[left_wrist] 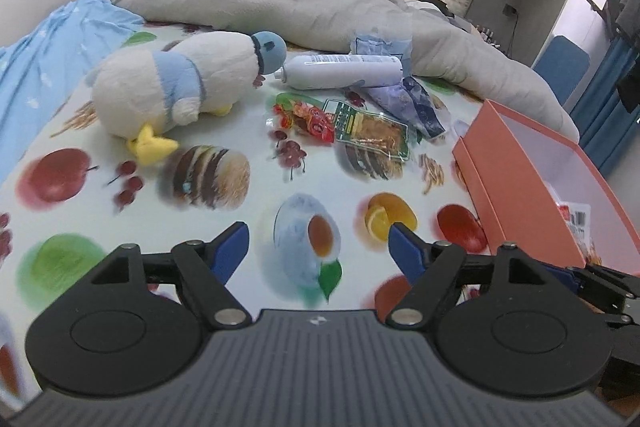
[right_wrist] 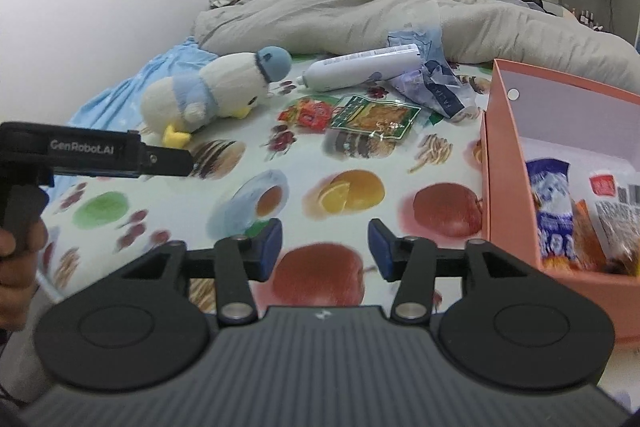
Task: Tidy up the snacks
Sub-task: 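Withdraw both tools from the box back toward the snack pile, then grasp the red packet with the left tool while the right tool grasps the green packet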
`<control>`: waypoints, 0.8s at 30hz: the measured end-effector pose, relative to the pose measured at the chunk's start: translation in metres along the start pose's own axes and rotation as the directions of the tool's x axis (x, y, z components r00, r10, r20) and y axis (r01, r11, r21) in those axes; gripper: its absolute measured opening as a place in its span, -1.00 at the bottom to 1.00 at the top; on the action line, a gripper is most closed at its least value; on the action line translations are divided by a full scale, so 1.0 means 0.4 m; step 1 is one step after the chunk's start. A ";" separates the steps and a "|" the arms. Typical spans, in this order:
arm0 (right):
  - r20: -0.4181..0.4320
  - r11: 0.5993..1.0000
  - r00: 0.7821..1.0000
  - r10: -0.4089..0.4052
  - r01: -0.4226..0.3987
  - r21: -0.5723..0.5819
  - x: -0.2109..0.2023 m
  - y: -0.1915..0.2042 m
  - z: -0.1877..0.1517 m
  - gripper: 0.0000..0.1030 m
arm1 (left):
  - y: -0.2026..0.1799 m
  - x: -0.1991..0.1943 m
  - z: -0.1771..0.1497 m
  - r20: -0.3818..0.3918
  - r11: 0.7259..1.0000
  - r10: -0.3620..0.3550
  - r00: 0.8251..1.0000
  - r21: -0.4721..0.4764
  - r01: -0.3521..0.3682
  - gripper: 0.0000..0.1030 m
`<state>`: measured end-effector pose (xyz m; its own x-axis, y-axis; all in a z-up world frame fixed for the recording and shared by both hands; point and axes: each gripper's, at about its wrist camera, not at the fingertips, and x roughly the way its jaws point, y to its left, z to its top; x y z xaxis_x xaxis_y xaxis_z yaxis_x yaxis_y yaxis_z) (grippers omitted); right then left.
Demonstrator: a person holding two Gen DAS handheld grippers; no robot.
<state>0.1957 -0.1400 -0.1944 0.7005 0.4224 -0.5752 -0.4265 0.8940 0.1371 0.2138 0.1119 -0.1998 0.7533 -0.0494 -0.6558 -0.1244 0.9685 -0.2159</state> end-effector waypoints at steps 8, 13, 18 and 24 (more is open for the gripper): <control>0.019 0.996 0.996 -0.082 0.082 -0.020 0.175 -0.035 0.047 0.54 | 0.016 0.210 0.088 -0.049 0.999 -0.029 0.998 0.014 0.030 0.82; 0.026 0.995 0.994 -0.104 0.104 -0.001 0.291 -0.061 0.066 0.54 | 0.012 0.332 0.142 -0.041 0.998 -0.050 0.998 0.038 0.052 0.82; 0.036 0.991 0.990 -0.137 0.136 0.013 0.411 -0.090 0.086 0.54 | 0.008 0.448 0.203 -0.029 0.998 -0.054 0.998 0.043 0.055 0.82; 0.043 0.983 0.983 -0.180 0.178 0.044 0.516 -0.132 0.117 0.53 | -0.006 0.568 0.260 -0.007 0.994 -0.018 1.000 0.104 0.019 0.82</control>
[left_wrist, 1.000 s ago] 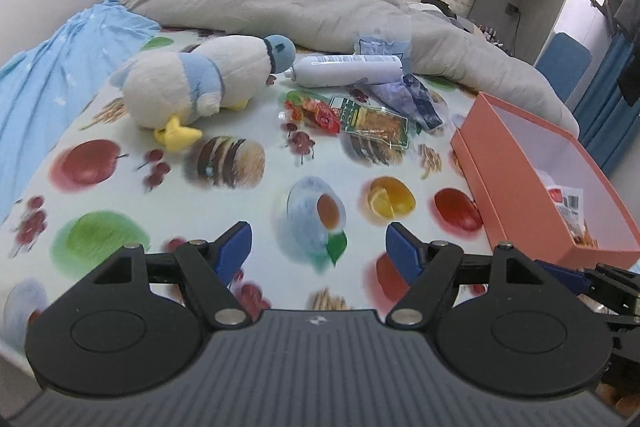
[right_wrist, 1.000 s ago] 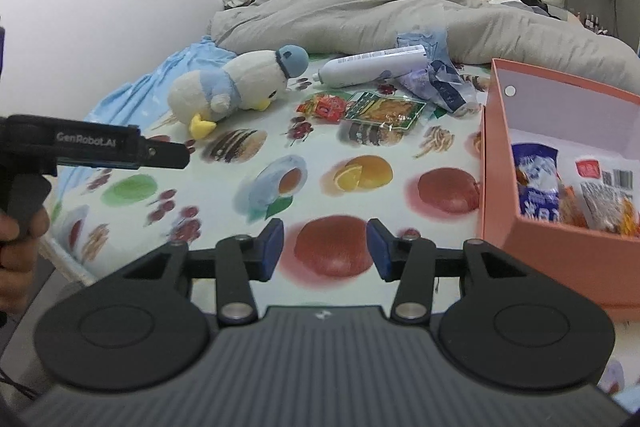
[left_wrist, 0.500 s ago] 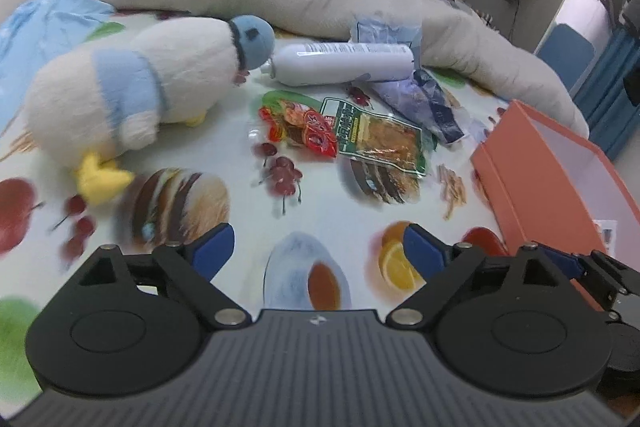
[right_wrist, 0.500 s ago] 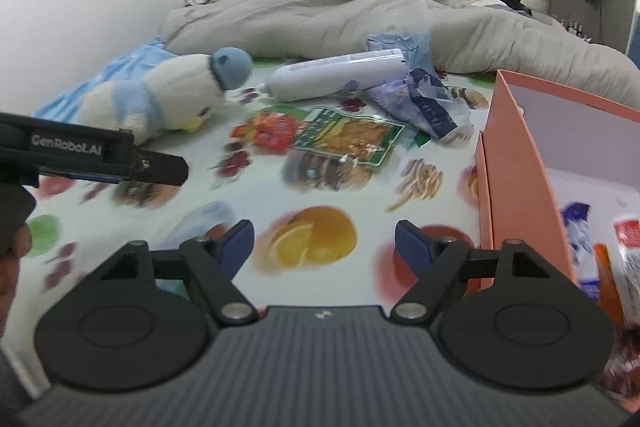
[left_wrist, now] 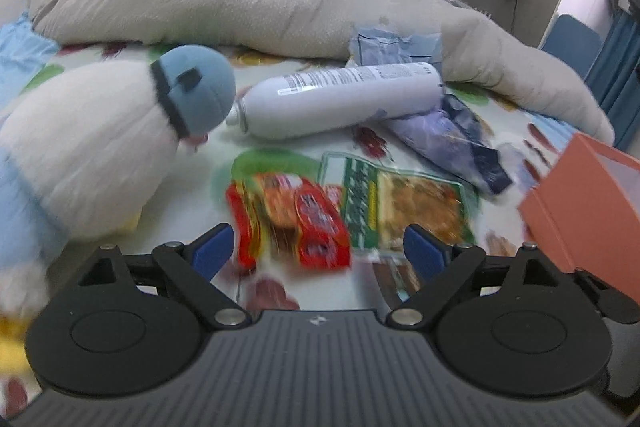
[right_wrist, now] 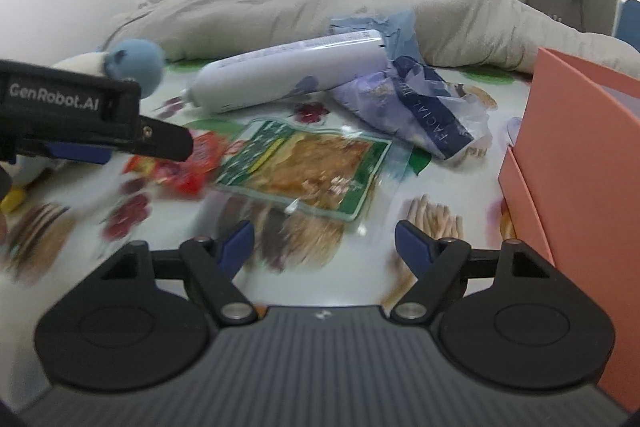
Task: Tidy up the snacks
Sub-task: 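Grasp the red packet with the left tool while the right tool grasps the green packet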
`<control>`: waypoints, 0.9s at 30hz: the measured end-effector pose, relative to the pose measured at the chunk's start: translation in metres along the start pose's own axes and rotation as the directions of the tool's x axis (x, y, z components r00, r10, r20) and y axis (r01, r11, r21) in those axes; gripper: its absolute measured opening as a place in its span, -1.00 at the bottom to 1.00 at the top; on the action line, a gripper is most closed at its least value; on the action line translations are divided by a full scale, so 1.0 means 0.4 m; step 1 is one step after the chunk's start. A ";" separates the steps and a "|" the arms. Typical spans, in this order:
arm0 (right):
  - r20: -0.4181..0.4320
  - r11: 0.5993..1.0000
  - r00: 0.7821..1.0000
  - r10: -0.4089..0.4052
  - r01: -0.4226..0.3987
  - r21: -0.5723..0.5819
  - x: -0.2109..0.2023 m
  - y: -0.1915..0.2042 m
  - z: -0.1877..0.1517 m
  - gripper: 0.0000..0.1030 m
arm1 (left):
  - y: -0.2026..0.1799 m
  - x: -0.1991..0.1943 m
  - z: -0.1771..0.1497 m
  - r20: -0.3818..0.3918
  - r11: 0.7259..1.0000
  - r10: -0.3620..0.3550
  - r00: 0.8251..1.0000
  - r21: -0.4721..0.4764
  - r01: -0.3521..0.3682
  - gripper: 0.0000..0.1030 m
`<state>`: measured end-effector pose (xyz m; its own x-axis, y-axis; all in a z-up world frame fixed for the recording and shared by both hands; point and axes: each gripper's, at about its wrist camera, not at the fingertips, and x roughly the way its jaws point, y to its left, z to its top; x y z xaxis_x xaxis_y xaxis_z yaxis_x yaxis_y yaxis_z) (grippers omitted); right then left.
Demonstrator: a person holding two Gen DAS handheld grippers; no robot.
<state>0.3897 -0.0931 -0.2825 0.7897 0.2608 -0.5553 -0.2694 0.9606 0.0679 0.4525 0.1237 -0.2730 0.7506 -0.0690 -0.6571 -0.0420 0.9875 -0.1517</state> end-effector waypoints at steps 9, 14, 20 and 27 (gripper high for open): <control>-0.037 1.000 0.999 0.016 -0.017 -0.024 0.072 0.004 0.033 0.47 | -0.014 0.141 0.003 -0.038 0.987 0.112 0.993 0.121 -0.106 0.78; -0.008 0.997 1.000 0.010 -0.011 -0.075 0.070 0.025 0.030 -0.11 | -0.016 0.143 -0.010 -0.005 0.985 0.080 0.997 0.153 -0.079 0.58; -0.007 0.999 1.000 0.022 -0.023 -0.046 0.060 0.013 0.034 -0.48 | -0.021 0.119 -0.011 -0.011 0.988 0.056 0.998 0.145 -0.054 0.43; -0.025 0.999 0.999 0.042 -0.041 0.014 0.005 0.001 0.011 -0.52 | -0.025 0.056 -0.044 -0.031 0.992 0.018 0.999 0.124 -0.014 0.39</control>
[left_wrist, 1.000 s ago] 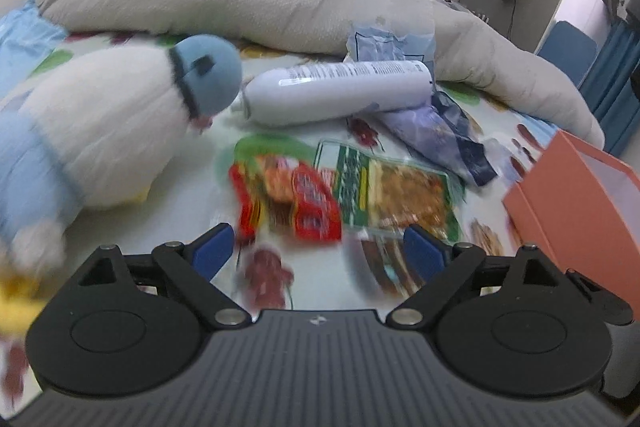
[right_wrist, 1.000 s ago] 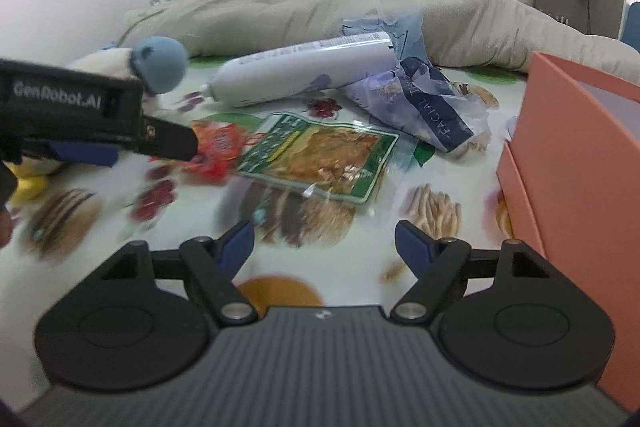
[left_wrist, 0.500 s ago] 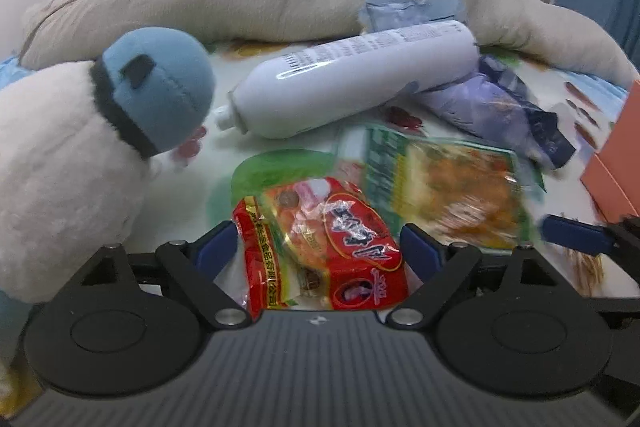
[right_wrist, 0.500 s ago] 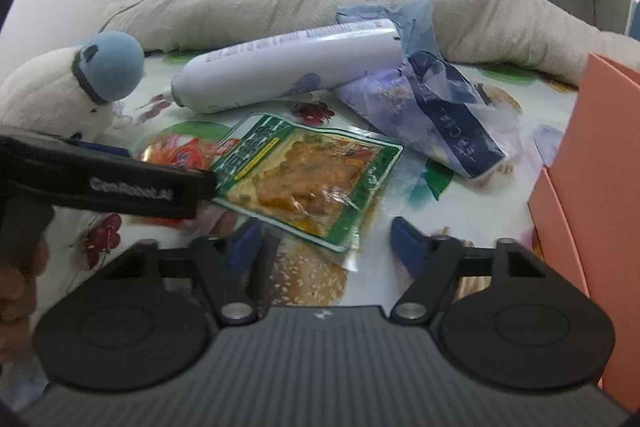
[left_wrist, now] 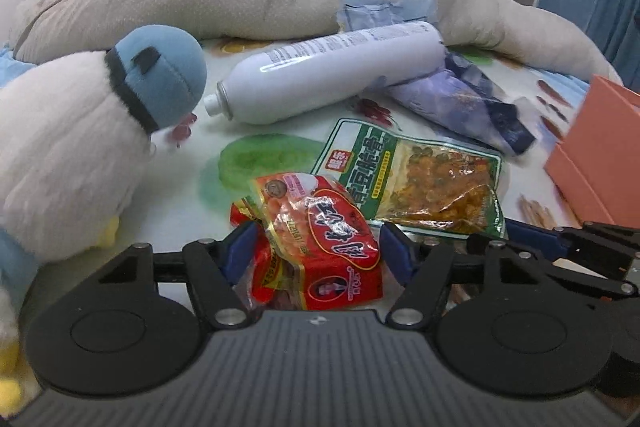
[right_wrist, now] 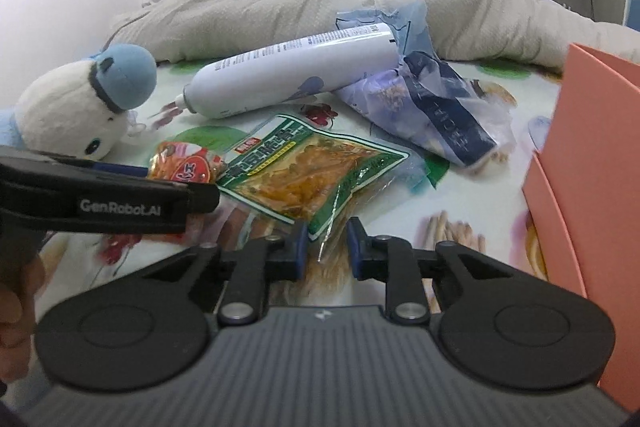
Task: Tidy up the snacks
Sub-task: 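Grasp the red packet with the left tool while the right tool grasps the green packet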
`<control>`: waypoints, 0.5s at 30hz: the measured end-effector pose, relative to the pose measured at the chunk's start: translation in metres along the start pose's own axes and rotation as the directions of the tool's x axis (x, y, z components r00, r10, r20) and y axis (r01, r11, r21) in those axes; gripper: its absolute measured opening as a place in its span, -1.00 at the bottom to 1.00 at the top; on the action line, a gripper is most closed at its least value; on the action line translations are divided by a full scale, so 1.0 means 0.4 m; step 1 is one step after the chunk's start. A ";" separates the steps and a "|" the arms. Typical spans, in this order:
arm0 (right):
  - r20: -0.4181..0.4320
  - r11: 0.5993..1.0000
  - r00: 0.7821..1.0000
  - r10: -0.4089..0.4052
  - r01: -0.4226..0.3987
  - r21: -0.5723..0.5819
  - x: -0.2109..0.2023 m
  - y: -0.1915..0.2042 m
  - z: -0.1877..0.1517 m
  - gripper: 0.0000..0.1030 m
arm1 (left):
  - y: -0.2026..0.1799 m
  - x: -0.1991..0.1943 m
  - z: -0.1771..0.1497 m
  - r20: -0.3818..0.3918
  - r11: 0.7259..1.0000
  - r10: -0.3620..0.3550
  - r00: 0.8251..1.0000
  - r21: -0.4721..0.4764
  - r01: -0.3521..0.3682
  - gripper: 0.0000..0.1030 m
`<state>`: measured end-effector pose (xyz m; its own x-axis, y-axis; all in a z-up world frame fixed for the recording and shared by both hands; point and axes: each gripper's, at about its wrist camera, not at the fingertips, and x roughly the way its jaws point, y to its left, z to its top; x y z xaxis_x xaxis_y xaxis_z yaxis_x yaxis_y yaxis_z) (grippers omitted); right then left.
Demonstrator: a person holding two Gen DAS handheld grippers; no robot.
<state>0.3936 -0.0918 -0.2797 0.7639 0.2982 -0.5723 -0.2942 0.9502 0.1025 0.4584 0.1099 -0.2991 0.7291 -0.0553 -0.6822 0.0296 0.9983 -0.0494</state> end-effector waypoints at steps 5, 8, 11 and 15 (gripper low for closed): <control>-0.032 1.000 0.999 -0.013 0.013 -0.008 -0.079 0.012 -0.042 -0.52 | -0.005 -0.075 -0.054 -0.026 0.999 -0.033 0.999 -0.035 0.032 0.36; -0.044 0.999 0.999 -0.030 0.029 -0.029 -0.136 0.028 -0.075 -0.52 | -0.009 -0.138 -0.097 -0.035 0.997 -0.042 0.999 -0.066 0.040 0.35; -0.061 0.999 0.997 -0.039 0.037 -0.031 -0.198 0.044 -0.109 -0.52 | -0.006 -0.209 -0.142 -0.043 0.992 -0.050 0.998 -0.118 0.044 0.35; -0.072 0.997 0.996 -0.047 0.043 -0.061 -0.290 0.069 -0.155 -0.52 | -0.012 -0.313 -0.199 -0.037 0.989 -0.042 0.998 -0.147 0.036 0.35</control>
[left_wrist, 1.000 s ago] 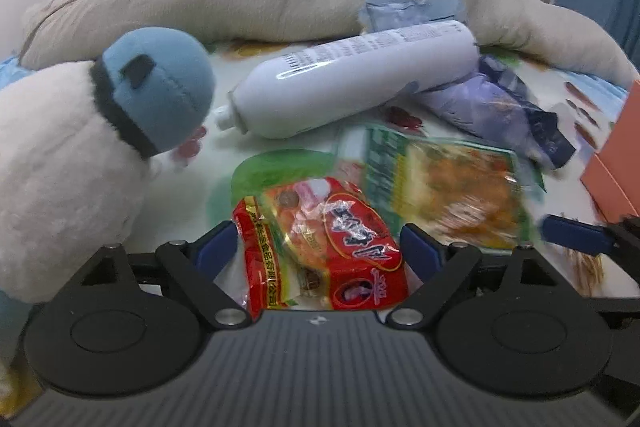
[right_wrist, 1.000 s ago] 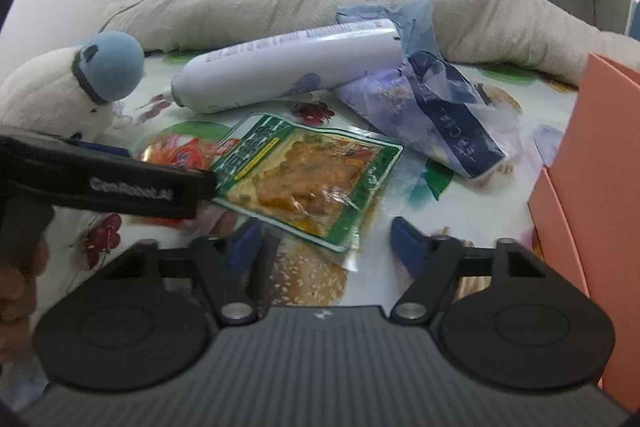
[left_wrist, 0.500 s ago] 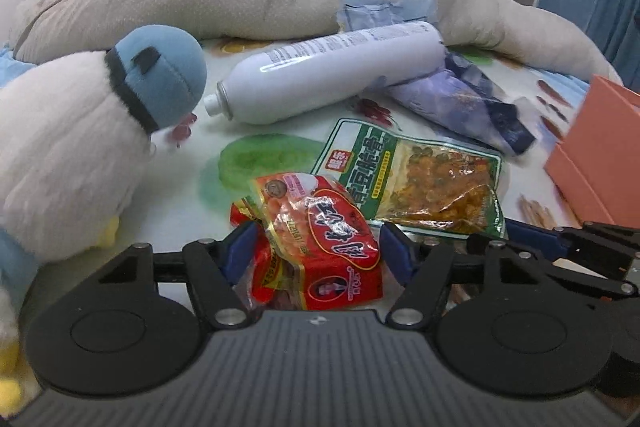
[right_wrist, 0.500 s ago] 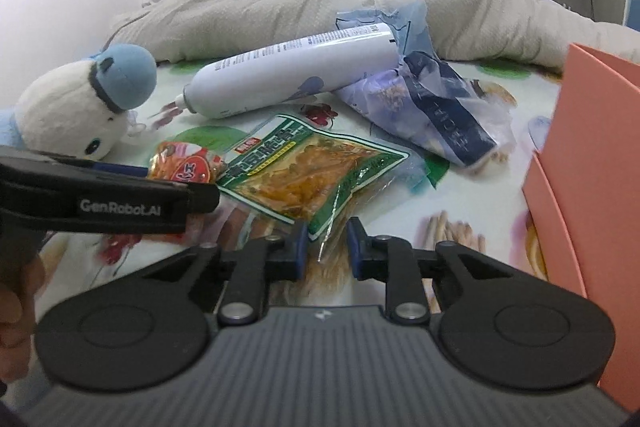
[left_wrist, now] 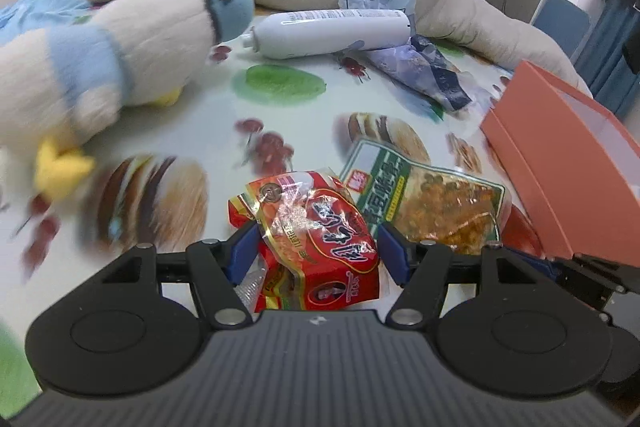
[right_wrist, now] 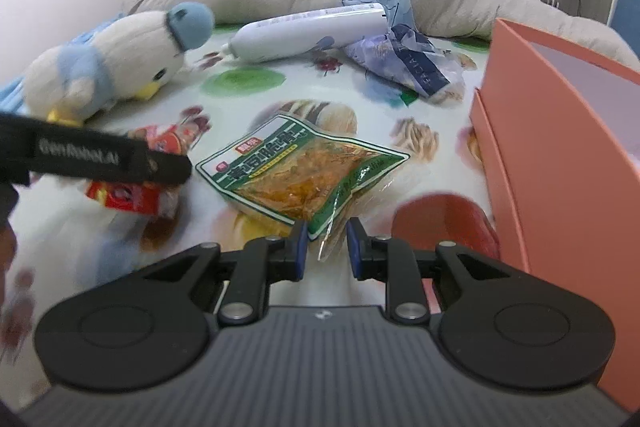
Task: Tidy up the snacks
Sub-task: 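Grasp the red packet with the left tool while the right tool grasps the green packet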
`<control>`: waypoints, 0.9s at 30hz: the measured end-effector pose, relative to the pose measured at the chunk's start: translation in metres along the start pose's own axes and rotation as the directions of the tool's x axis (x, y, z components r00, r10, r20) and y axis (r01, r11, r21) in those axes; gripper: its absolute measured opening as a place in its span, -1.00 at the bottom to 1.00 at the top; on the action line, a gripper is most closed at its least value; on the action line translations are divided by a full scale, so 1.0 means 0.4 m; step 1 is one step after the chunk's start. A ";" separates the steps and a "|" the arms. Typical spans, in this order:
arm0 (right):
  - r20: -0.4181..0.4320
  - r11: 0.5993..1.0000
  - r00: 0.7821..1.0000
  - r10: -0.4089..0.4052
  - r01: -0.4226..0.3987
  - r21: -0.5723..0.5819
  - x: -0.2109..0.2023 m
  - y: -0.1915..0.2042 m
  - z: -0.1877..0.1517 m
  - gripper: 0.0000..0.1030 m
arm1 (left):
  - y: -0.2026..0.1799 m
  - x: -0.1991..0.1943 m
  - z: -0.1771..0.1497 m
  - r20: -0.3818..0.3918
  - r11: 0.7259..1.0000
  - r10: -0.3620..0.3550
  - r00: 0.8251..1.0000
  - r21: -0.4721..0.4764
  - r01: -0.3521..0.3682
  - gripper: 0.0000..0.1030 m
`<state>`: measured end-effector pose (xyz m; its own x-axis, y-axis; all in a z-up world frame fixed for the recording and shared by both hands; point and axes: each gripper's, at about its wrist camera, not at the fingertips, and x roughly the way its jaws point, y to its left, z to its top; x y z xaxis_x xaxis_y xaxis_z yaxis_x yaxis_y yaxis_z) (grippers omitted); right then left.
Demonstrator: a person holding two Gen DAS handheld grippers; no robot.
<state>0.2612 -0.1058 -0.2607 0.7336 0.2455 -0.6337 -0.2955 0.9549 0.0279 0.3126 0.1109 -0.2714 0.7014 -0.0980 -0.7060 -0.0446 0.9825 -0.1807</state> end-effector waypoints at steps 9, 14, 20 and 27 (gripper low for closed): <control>-0.042 1.000 0.999 -0.006 0.007 0.025 -0.161 0.019 -0.112 -0.52 | -0.049 -0.170 -0.153 -0.020 1.000 -0.018 1.000 -0.015 0.018 0.35; -0.066 0.998 0.998 0.005 -0.001 0.063 -0.231 0.013 -0.168 -0.52 | -0.095 -0.233 -0.238 -0.034 0.999 -0.033 0.999 -0.007 0.033 0.35; -0.083 0.997 0.997 0.012 -0.005 0.080 -0.294 0.009 -0.209 -0.51 | -0.135 -0.275 -0.310 -0.066 0.999 -0.038 0.997 0.010 0.038 0.35; -0.190 0.995 0.978 0.082 -0.071 0.062 -0.333 0.012 -0.253 -0.36 | -0.129 -0.286 -0.345 -0.089 1.000 -0.022 0.996 -0.001 0.022 0.35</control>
<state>0.1001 -0.1508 -0.2545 0.5768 0.2868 -0.7649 -0.3084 0.9435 0.1212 0.1365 0.0498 -0.2756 0.6364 -0.1333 -0.7598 -0.0298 0.9800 -0.1968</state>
